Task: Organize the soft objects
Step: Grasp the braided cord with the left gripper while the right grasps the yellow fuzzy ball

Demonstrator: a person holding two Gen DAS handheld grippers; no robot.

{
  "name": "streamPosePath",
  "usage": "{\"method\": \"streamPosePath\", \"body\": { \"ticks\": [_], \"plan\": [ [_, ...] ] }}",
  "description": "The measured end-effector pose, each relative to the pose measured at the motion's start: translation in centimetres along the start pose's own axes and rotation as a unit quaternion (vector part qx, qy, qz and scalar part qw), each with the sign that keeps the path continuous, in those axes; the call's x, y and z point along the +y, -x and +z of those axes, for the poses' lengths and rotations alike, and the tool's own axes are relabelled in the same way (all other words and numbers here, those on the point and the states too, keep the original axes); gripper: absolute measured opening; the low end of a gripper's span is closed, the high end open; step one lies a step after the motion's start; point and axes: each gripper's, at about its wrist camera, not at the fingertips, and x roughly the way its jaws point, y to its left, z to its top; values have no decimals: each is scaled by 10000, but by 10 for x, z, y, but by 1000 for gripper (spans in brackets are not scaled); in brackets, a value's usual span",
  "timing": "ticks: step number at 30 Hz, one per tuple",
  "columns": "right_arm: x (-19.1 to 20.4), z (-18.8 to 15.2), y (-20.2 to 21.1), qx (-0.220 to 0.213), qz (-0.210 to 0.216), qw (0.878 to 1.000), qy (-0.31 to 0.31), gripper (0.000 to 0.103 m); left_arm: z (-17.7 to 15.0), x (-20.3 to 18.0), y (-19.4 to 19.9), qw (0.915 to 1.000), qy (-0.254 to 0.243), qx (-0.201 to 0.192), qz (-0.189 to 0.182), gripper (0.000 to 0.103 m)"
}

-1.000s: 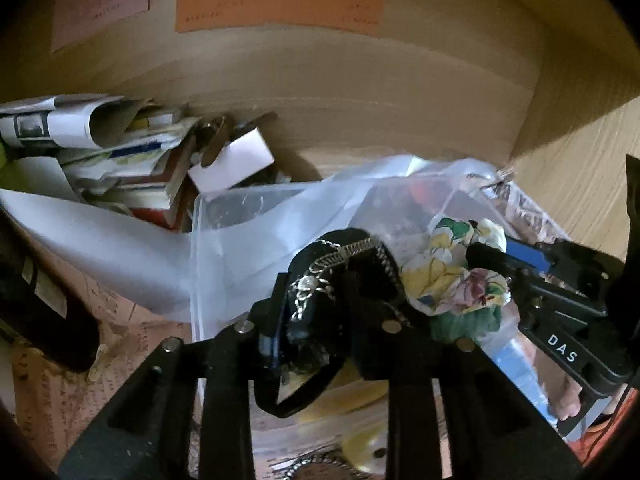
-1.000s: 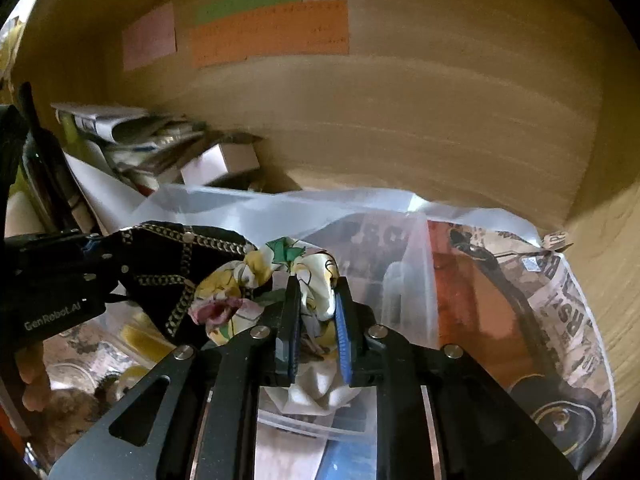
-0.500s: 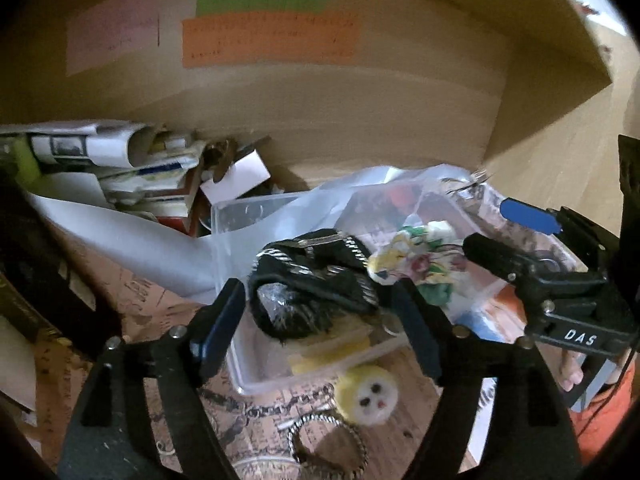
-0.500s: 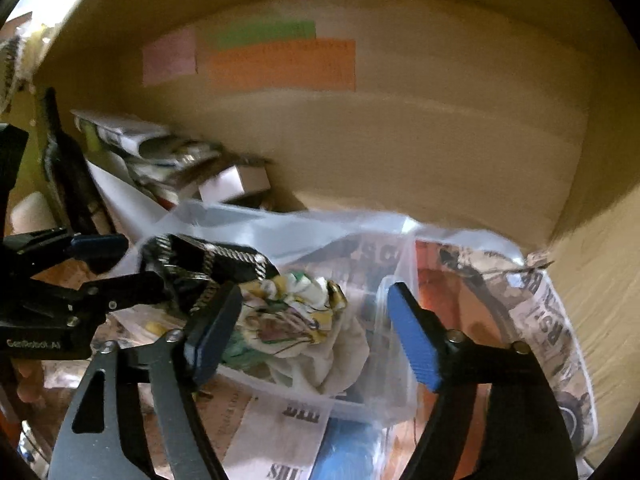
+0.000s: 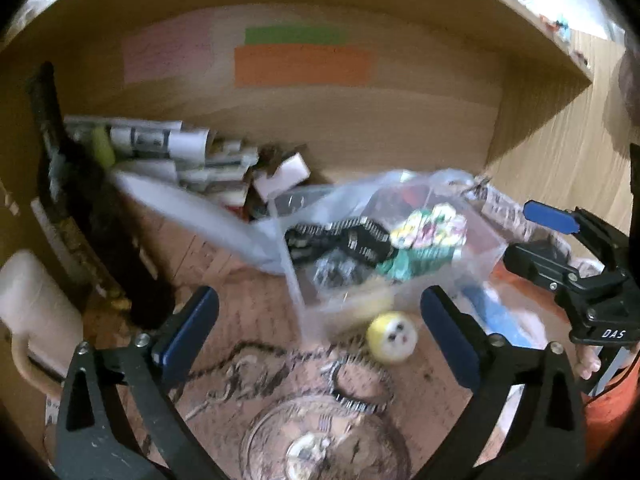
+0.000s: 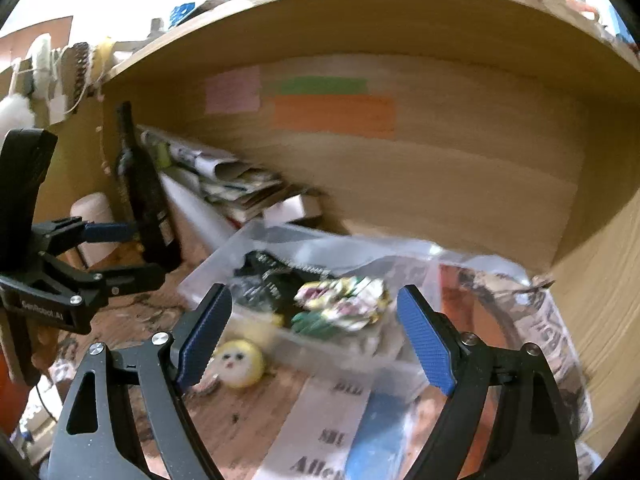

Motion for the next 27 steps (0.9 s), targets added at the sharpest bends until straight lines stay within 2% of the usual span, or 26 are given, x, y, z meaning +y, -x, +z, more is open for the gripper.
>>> {"method": "streamPosePath", "body": {
  "ticks": [9, 14, 16, 18, 19, 21, 25, 27],
  "plan": [
    [20, -30, -18, 507, 378, 9980, -81, 83, -47, 12, -45, 9943, -16, 1054, 140, 102],
    [33, -42, -36, 851, 553, 9948, 17, 83, -57, 15, -63, 9906, 182, 1354, 6, 102],
    [36, -45, -48, 1056, 610, 9925, 28, 82, -57, 14, -69, 9896, 228, 1420, -63, 96],
    [36, -48, -61, 1261, 654, 9899, -8, 82, -58, 11, -76, 9878, 189, 1538, -146, 79],
    [36, -50, -67, 1357, 700, 9883, -41, 81, -59, 10, -80, 9870, 160, 1592, -179, 77],
    [34, -52, -76, 1473, 770, 9860, -104, 77, -61, 7, -86, 9861, 116, 1641, -209, 70],
    [35, -53, -90, 1635, 859, 9827, -167, 62, -67, -7, -90, 9880, -270, 1516, -127, 66],
    [38, -55, -93, 1691, 887, 9815, -144, 54, -68, -11, -90, 9883, -335, 1474, -193, 52]
  ]
}}
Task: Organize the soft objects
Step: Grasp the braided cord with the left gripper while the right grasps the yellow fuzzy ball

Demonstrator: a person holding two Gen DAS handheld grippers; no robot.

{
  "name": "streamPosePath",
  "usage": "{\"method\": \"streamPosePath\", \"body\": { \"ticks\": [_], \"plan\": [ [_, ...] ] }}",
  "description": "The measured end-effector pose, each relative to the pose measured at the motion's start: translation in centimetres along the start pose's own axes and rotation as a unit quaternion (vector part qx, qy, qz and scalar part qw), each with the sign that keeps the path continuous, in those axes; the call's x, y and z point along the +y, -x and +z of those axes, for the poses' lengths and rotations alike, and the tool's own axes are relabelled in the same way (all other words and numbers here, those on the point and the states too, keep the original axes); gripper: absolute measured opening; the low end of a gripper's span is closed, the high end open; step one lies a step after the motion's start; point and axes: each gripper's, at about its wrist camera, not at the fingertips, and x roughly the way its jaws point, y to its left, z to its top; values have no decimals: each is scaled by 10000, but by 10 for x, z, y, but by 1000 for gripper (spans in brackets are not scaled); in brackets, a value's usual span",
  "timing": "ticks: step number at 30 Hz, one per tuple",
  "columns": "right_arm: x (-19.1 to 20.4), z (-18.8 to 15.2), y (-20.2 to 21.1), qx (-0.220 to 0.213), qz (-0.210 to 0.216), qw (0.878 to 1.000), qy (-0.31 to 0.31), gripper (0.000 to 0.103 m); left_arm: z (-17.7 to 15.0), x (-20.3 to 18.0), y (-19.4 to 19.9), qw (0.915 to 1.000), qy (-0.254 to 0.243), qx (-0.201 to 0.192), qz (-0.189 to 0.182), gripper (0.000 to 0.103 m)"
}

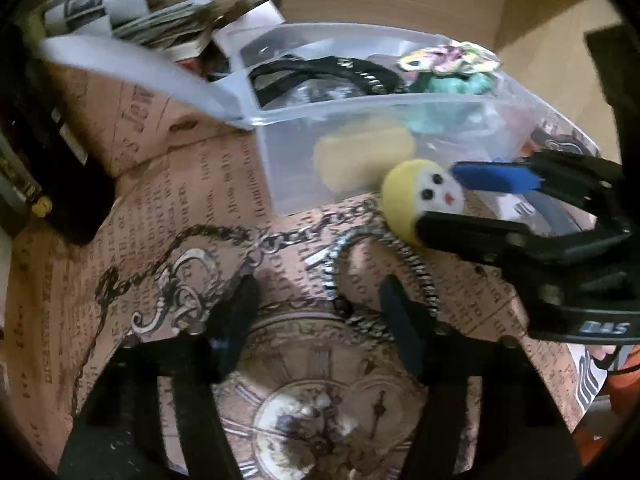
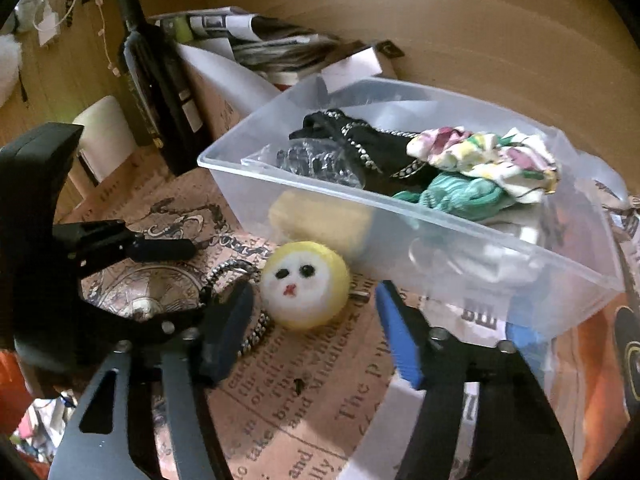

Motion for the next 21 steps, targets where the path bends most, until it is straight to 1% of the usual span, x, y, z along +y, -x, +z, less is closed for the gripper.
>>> {"method": "streamPosePath", "body": {
  "ticks": [1, 2, 3, 4, 6, 8, 15, 17, 21],
  "plan": [
    [1, 0, -2, 16, -6, 10000, 20, 48, 1, -1, 0, 10000, 0, -5, -61, 48],
    [2, 0, -4, 37, 5, 10000, 58, 43, 1, -2, 0, 9999, 9, -16, -100, 40],
    [4, 0, -5, 52, 32, 9999, 90, 42, 1, -3, -1, 9999, 14, -41, -103, 32],
    [5, -1, -5, 23, 2, 9999, 123, 42, 1, -4, -1, 9999, 5, -64, -102, 28],
    [7, -2, -3, -23, -11, 9998, 182, 41, 0, -4, 1, 9999, 7, -78, -125, 15],
    [8, -1, -3, -43, -19, 9998, 212, 40, 0, -3, 2, 9999, 31, -70, -141, 7],
    [11, -3, 7, -261, -49, 9991, 319, 40, -6, -2, 16, 9997, 158, -122, -146, 7],
    [11, -2, 12, -331, -76, 9989, 317, 40, -10, 1, 25, 9995, 196, -200, -154, 7],
    [7, -1, 24, -505, -90, 9983, 267, 40, -7, 4, 44, 9984, 309, -446, -152, 7]
  ]
}}
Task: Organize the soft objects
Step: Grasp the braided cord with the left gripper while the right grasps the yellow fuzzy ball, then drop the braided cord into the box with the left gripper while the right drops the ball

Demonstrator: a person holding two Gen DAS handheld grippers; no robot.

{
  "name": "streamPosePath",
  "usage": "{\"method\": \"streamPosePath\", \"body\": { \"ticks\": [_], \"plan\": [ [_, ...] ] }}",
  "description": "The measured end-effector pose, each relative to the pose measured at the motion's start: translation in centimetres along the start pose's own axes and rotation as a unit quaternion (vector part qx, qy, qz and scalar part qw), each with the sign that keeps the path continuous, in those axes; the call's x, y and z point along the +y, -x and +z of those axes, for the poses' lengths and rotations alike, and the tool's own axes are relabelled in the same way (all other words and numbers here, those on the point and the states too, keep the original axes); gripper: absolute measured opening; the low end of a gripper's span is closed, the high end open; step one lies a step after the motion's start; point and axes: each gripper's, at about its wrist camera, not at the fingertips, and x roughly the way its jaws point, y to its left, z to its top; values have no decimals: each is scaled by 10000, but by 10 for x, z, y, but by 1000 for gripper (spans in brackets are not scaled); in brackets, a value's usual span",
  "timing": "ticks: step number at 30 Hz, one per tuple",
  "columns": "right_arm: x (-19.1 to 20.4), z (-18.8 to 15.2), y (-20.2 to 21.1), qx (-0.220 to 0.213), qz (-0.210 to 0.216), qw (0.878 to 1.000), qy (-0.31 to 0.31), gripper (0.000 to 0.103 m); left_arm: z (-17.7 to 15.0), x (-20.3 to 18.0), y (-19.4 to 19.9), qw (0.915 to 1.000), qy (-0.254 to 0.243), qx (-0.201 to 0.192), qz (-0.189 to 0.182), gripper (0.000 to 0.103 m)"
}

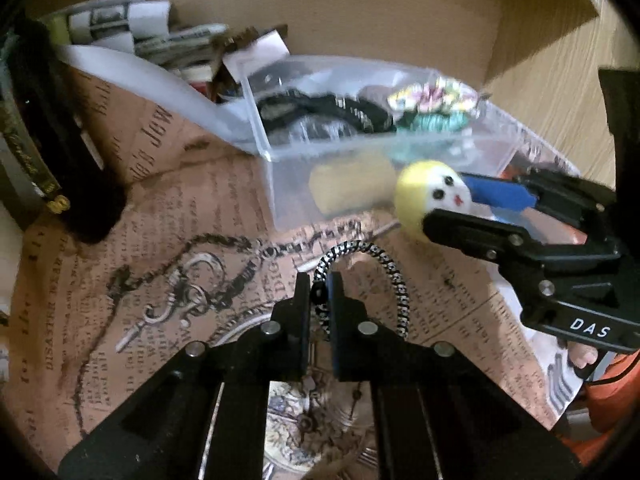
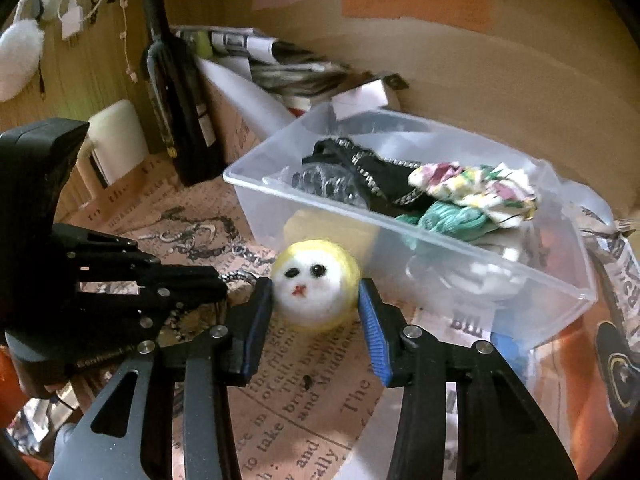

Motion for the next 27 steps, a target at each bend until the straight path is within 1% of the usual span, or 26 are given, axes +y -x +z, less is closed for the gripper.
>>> {"method": "streamPosePath", "body": {
  "ticks": [5, 12, 18, 23, 27],
  "plan": [
    [-4, 3, 20, -285, -40, 9996, -67, 40, 13, -2, 20, 9995, 16, -310, 18, 7],
    [-15, 11, 54, -739, -244, 9968, -153, 40, 43, -3, 47, 9962, 111, -845, -193, 7],
    [-35, 20, 73, -1048, -614, 9920, -347, 40, 67, -14, 59, 9922, 141, -1237, -57, 7],
    [-57, 26, 81, -1197, -930, 9870, -528, 40, 86, -18, 49, 9904, 119, -1363, 197, 7],
    [-75, 26, 79, -1151, -1178, 9842, -645, 40, 96, -17, 28, 9921, 180, -1221, 247, 7]
  ]
}}
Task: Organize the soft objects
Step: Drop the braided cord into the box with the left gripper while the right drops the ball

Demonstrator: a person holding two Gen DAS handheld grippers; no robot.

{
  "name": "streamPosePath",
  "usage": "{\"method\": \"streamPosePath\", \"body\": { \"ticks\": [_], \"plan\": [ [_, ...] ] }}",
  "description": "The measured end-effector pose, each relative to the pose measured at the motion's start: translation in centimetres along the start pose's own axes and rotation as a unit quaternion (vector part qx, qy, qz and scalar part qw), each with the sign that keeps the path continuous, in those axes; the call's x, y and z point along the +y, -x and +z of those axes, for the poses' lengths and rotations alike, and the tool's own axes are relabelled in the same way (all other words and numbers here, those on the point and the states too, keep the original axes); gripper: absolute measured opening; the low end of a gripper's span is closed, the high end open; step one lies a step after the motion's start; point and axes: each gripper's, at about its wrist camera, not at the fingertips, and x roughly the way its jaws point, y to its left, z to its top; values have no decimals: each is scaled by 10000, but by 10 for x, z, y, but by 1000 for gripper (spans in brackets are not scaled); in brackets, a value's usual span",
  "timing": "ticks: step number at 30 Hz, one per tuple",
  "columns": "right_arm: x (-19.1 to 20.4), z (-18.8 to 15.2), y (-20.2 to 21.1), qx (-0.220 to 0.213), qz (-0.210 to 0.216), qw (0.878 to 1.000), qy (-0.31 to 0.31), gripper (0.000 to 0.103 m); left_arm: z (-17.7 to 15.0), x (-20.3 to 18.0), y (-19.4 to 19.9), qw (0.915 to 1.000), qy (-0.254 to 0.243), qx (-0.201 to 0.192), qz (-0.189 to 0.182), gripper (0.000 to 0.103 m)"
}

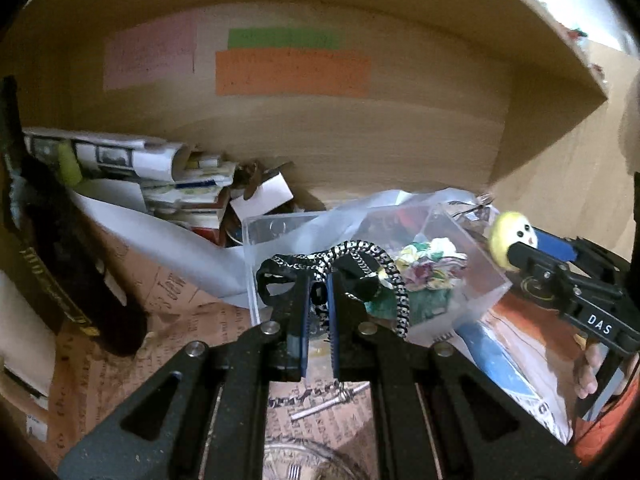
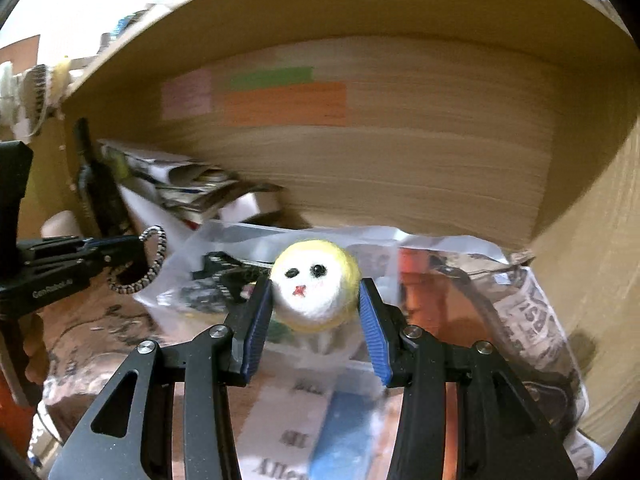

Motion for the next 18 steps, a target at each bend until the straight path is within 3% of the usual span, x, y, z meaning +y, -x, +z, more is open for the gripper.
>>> {"method": "streamPosePath", "body": {
  "ticks": [9, 16, 18],
  "plan": [
    [-18, -13, -37, 501, -193, 9985, -49, 40, -6, 4, -59, 9980, 156, 614, 5, 7],
    [-19, -19, -50, 718, -180, 9973, 9, 41, -11, 3, -76, 9966, 105, 810, 69, 8],
    [-18, -20, -52, 750, -180, 9970, 40, 41, -11, 1, -76, 9964, 46, 845, 84, 15]
  ]
}}
